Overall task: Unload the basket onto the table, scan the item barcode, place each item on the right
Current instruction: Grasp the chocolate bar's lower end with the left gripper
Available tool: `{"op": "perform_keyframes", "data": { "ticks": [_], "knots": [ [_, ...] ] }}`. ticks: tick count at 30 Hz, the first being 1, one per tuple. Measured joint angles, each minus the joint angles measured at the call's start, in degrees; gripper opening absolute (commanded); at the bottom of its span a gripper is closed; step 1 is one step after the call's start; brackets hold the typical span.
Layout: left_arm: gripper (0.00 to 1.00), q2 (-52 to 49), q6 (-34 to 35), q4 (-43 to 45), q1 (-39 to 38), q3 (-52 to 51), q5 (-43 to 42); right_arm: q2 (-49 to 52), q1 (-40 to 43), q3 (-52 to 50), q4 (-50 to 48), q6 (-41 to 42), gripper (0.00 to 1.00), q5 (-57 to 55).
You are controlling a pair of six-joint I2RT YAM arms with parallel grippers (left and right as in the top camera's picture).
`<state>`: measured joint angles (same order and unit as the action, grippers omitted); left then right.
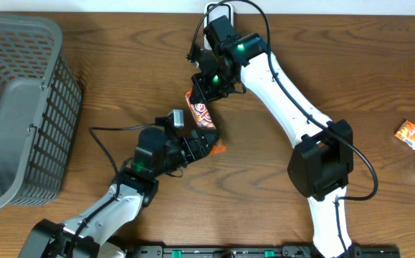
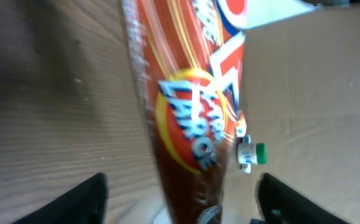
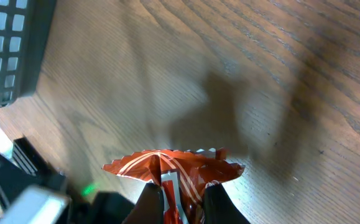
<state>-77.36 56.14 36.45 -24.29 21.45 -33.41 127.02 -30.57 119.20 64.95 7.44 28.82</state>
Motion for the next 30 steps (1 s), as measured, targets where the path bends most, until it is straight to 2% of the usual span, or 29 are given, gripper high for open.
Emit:
{"op": "perform_keyframes", "data": {
  "ticks": [6,7,18,20,21,22,30],
  "knots": [
    [0.19,0.0,0.5,0.0,-1.7,0.0,1.4,0.0,0.0,0.0,0.0,0.5,0.01,-0.2],
    [0.09,0.0,0.5,0.1,-1.7,0.0,1.6,0.0,0.0,0.0,0.0,0.5,0.01,-0.2],
    [0.07,0.0,0.3,0.8,-1.8,0.0,2.1,0.0,0.0,0.0,-0.1,0.7,0.02,-0.2],
    [0.07,0.0,-1.7,1.1,-1.9,0.0,2.1,0.0,0.0,0.0,-0.1,0.7,0.41,-0.1],
    [0.07,0.0,-3.1,1.1,-1.9,0.0,2.1,0.0,0.1,0.0,0.0,1.1,0.84,-0.2],
    [0.07,0.0,-4.3,1.2,-1.9,0.0,2.2,0.0,0.1,0.0,0.0,1.1,0.99,-0.2],
    [0.07,0.0,-15.8,-1.7,-1.8,0.0,2.3,0.0,2.2,0.0,0.2,1.1,0.99,-3.0]
  ]
}}
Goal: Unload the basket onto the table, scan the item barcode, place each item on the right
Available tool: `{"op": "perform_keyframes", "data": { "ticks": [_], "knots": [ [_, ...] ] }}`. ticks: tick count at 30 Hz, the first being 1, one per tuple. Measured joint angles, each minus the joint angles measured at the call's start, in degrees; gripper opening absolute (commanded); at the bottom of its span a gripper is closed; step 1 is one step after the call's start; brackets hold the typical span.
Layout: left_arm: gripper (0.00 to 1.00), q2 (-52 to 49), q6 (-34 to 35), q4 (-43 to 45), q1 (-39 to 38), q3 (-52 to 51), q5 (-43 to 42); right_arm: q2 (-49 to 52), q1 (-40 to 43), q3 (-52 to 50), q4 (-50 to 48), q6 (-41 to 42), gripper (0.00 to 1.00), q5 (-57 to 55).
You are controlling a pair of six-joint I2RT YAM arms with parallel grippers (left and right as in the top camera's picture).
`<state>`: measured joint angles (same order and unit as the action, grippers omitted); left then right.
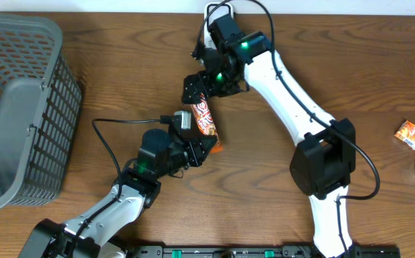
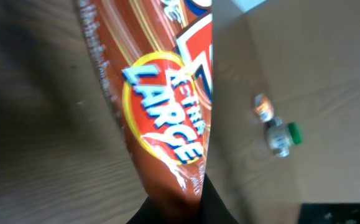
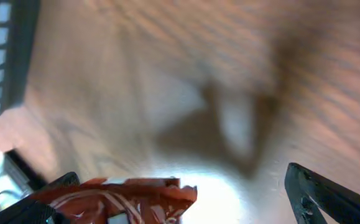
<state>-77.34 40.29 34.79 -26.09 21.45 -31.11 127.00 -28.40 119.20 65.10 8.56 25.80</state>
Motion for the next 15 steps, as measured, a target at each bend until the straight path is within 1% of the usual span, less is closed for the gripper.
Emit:
{"op": "perform_keyframes", "data": {
  "ticks": [4,7,10,15],
  "knots": [
    [0.07,1.0,-5.8,-9.2,-0.1,0.0,3.1,-0.7,2.7,0.0,0.5,0.3,0.99,-7.2],
    [0.08,3.0,-9.3,-17.7,-0.1,0.2,7.3,-2.5,5.2,0.0,1.3,2.9,0.99,-16.8],
    [0.07,5.5,-12.0,-22.9,-0.1,0.7,11.3,-5.0,8.9,0.0,2.9,5.5,0.99,-23.8],
    [0.07,10.4,-16.0,-30.4,-0.1,3.6,17.6,-9.4,16.4,0.0,4.9,7.0,0.99,-27.7]
  ]
}}
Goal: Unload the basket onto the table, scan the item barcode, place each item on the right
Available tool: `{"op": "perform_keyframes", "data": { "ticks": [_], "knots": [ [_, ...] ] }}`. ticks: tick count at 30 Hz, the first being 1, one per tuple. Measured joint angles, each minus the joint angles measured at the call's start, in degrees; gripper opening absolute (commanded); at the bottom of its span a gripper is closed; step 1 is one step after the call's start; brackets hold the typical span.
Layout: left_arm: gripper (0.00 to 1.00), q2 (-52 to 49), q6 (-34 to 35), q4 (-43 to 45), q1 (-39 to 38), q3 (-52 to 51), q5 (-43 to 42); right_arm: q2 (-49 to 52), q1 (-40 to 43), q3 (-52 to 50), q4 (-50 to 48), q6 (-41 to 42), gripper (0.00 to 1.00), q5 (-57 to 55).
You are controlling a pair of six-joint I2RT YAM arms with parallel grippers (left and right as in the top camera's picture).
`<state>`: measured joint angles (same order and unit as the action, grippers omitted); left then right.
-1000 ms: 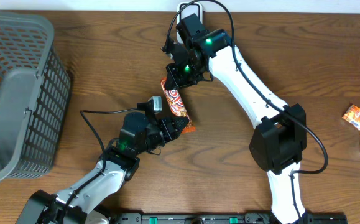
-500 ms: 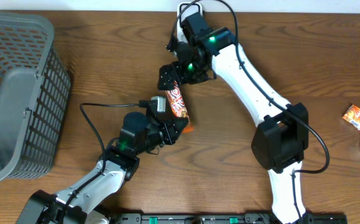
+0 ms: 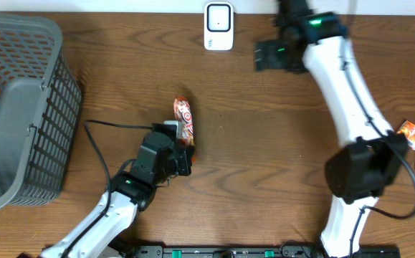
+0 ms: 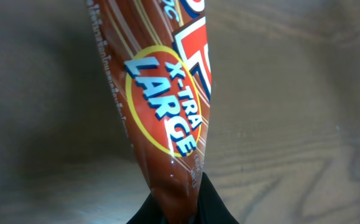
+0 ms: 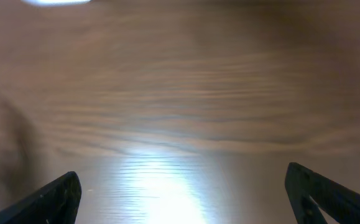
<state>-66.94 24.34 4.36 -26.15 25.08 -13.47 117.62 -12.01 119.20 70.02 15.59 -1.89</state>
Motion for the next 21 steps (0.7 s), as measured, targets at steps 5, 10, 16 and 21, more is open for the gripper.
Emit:
{"op": "perform_keyframes", "data": {
  "ticks": [5,10,16,21],
  "knots": [
    [0.07,5.0,-3.2,-9.7,-0.5,5.3,7.5,-4.0,6.4,0.0,1.3,0.6,0.99,0.6],
    [0.07,5.6,-4.6,-18.6,-5.2,9.5,21.7,-6.1,10.0,0.0,2.5,0.6,0.99,5.8],
    [0.07,-0.6,-5.2,-21.9,-12.5,9.9,35.8,-6.1,10.3,0.0,3.1,0.7,0.99,9.8],
    [0.07,-7.7,-8.1,-22.4,-20.0,11.6,51.0,-6.1,9.3,0.0,4.2,0.5,0.99,10.8]
  ]
}}
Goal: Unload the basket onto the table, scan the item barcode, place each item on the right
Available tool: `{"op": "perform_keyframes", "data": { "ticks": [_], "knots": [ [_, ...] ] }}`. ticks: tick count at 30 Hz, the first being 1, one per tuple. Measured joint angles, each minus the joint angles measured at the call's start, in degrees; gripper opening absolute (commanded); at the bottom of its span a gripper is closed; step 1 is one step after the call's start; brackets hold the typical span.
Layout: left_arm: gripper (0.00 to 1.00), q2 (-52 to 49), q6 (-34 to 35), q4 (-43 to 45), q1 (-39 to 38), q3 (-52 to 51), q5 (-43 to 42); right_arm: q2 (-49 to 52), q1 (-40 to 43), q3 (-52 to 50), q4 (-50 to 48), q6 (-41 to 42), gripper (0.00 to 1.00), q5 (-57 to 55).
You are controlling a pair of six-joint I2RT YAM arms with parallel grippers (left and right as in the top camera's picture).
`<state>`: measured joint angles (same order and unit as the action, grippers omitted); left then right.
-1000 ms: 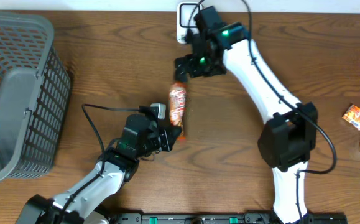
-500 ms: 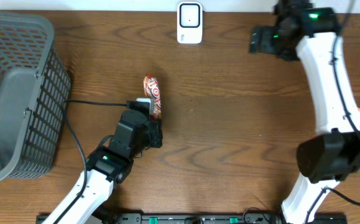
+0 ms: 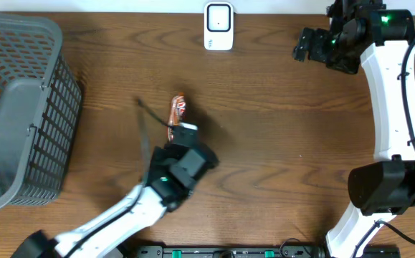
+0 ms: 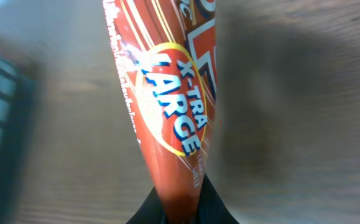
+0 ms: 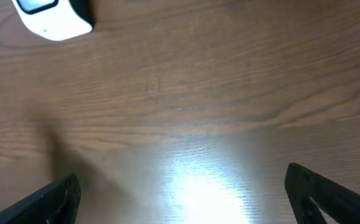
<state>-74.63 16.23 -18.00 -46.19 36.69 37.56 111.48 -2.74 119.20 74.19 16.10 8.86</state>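
Note:
An orange-red snack packet (image 4: 167,112) marked "X-TRA LARGE" stands on end in my left gripper (image 4: 176,208), which is shut on its lower end. In the overhead view the packet (image 3: 176,110) sticks out of the left gripper (image 3: 181,135) toward the far side, left of the table's middle. The white scanner (image 3: 218,16) sits at the back edge, centre; it also shows as the scanner (image 5: 52,15) in the right wrist view. My right gripper (image 3: 302,44) hovers open at the back right, and the gripper (image 5: 183,199) holds nothing. No barcode shows.
A large grey basket (image 3: 17,107) fills the left side of the table, and a blurred part of it shows at the left edge of the left wrist view. The wooden table (image 3: 279,143) spreads between the two arms.
The left arm has swung: its wrist now sits further right and nearer, still holding the packet, with the basket now at its view's left edge. The right gripper has moved further right, still open.
First my right gripper was shut on the packet's top end, with the left gripper open around its lower end. Then the left was shut on it and the right open beside it. After that the right stood away at the back, and the left holds the packet alone.

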Motion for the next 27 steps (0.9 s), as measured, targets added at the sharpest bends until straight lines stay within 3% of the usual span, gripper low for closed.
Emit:
{"op": "perform_keyframes", "data": {
  "ticks": [3,7,10,13,15,17,22,27],
  "knots": [
    [0.07,-6.0,-3.3,0.3,-4.3,1.8,9.9,0.0,-0.6,0.0,0.5,0.0,0.99,0.6],
    [0.07,-14.8,-6.7,0.4,-7.6,2.7,16.9,0.0,-1.3,0.0,1.1,0.0,0.99,1.5],
    [0.17,-20.8,-7.8,0.4,-9.1,2.7,19.5,0.0,-1.5,0.0,1.2,-0.2,0.99,1.9],
    [0.39,-24.4,-8.7,0.4,-10.0,2.7,22.0,0.0,-1.6,0.0,1.2,-0.3,0.99,2.0],
    [0.72,-24.7,-9.1,0.3,-10.2,2.7,23.3,0.0,-1.6,0.0,1.1,-0.3,0.99,2.0],
    [0.80,-24.2,-9.2,0.0,-10.3,2.9,24.3,0.0,-1.6,0.0,1.0,-0.4,0.99,2.1],
    [0.85,-17.2,-9.2,-4.1,-12.8,5.8,24.5,0.0,-1.6,0.0,1.0,-0.4,0.99,2.1],
    [0.86,-3.6,-9.2,-5.4,-18.3,11.6,21.0,0.0,-1.6,0.0,1.1,-0.4,0.99,2.1]
  ]
}}
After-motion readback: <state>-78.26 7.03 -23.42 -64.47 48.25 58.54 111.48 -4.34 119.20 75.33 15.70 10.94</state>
